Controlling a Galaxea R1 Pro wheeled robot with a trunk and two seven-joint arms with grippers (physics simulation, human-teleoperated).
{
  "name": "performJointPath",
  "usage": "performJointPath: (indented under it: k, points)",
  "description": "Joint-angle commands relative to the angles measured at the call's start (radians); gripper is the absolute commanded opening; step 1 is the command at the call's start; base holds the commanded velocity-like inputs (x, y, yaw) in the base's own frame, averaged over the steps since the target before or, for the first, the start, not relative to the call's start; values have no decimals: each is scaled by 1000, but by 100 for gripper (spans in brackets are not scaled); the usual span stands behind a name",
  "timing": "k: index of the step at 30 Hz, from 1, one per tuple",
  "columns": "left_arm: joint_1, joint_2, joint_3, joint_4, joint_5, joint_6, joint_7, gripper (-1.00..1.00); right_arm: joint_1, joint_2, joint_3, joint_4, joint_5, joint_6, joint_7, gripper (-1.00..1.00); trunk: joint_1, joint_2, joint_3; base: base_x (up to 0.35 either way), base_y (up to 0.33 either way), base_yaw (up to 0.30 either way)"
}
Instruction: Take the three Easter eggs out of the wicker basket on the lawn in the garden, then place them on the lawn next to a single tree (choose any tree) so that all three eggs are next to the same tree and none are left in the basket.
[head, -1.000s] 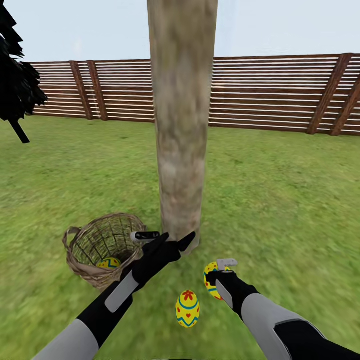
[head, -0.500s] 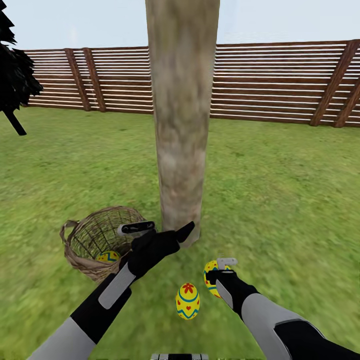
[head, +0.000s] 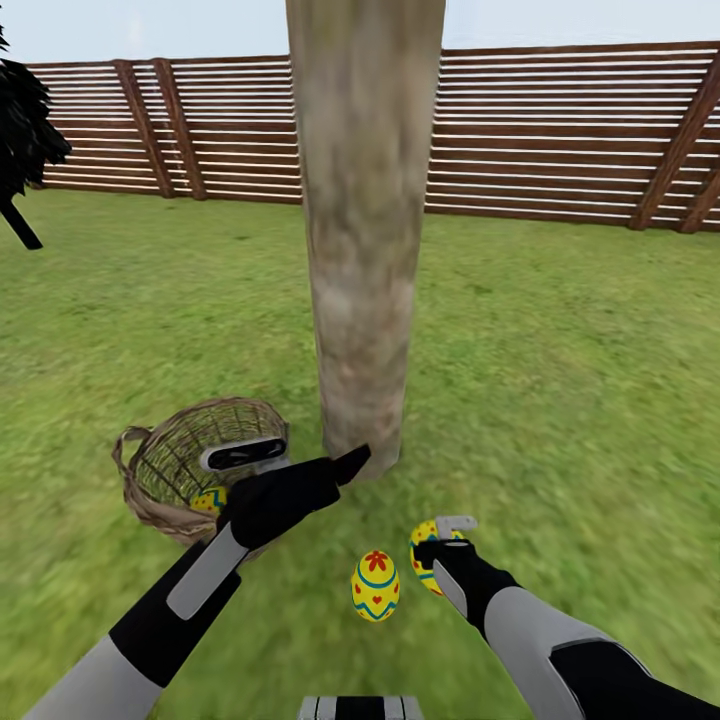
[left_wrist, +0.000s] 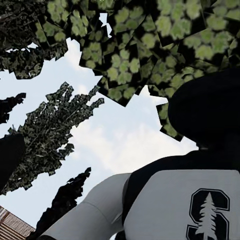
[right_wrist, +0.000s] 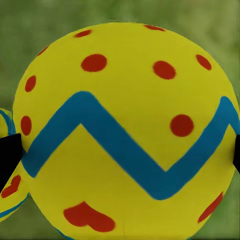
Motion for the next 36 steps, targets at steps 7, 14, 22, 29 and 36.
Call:
performJointPath:
  k: [7, 14, 22, 29, 36]
  points:
    - [-1, 0, -4, 1, 7, 9, -1, 100, -1, -4, 8, -5, -6, -33, 2, -100, 3, -2, -28, 0, 0, 0]
    - [-1, -4, -4, 3, 5, 10, 0, 100, -2, -8, 10, -13, 27, -93, 3, -100, 6, -4, -55, 0, 0, 0]
    - [-1, -9, -5, 7, -1, 9, 4, 100, -2, -5, 17, -8, 36, -104, 3, -100, 10, -6, -86, 0, 0, 0]
    - [-1, -10, -6, 7, -1, 9, 12, 100, -2, -1, 145, -6, 33, -227, 1, -100, 13, -7, -113, 0, 0, 0]
    - [-1, -10, -6, 7, -1, 9, 13, 100, -2, -3, 146, -8, 33, -230, -5, -100, 16, -9, -140, 0, 0, 0]
